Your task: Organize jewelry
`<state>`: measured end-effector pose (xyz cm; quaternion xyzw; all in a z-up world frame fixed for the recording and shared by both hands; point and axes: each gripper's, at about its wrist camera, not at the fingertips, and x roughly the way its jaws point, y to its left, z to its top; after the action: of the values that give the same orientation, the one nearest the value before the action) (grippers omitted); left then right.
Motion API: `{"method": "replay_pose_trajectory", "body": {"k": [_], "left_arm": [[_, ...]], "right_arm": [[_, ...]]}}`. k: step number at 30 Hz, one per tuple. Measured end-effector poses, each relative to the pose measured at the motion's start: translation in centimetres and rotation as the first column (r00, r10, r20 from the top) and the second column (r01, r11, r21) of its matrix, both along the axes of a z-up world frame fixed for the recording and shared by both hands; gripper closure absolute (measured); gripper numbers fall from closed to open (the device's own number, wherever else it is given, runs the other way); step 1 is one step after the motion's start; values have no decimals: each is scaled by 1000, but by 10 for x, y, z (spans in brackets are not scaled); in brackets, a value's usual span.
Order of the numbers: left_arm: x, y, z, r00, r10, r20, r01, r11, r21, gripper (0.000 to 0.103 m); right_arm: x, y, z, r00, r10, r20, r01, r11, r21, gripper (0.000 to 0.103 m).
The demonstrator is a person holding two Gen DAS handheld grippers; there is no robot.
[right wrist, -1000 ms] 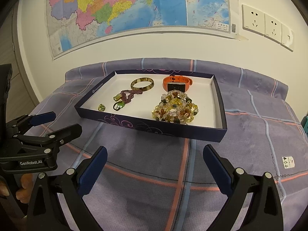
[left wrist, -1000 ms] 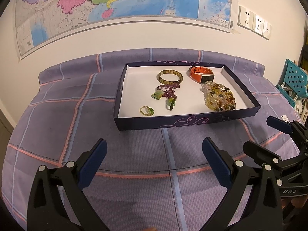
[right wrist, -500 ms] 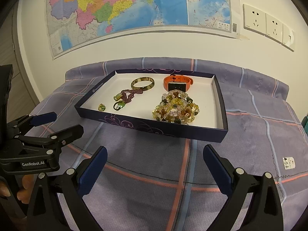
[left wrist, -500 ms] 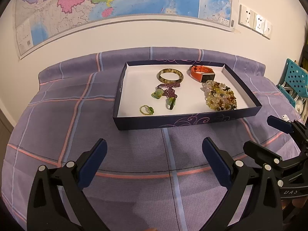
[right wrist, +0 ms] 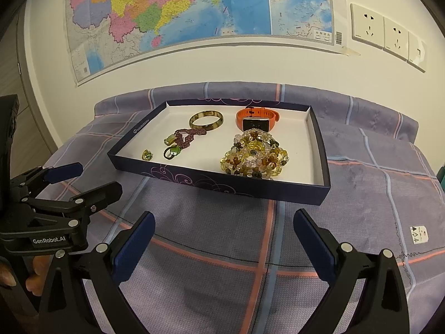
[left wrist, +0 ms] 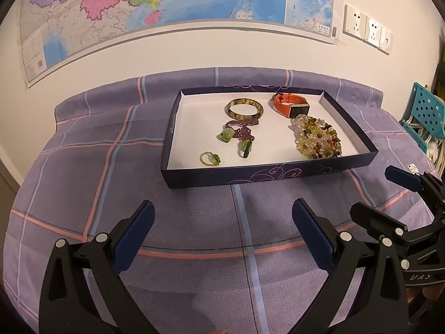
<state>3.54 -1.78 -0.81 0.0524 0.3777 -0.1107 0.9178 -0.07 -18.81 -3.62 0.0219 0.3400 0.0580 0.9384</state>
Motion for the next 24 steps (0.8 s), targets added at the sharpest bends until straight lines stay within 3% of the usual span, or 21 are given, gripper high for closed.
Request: {"method": "replay_pose_trajectory", "body": {"k": [24], "left_arm": [[1, -1, -4, 1000, -3, -15, 3, 1000, -1, 6]], "right_arm": [[0, -1, -1, 1000, -3, -5, 3, 1000, 7, 7]]}}
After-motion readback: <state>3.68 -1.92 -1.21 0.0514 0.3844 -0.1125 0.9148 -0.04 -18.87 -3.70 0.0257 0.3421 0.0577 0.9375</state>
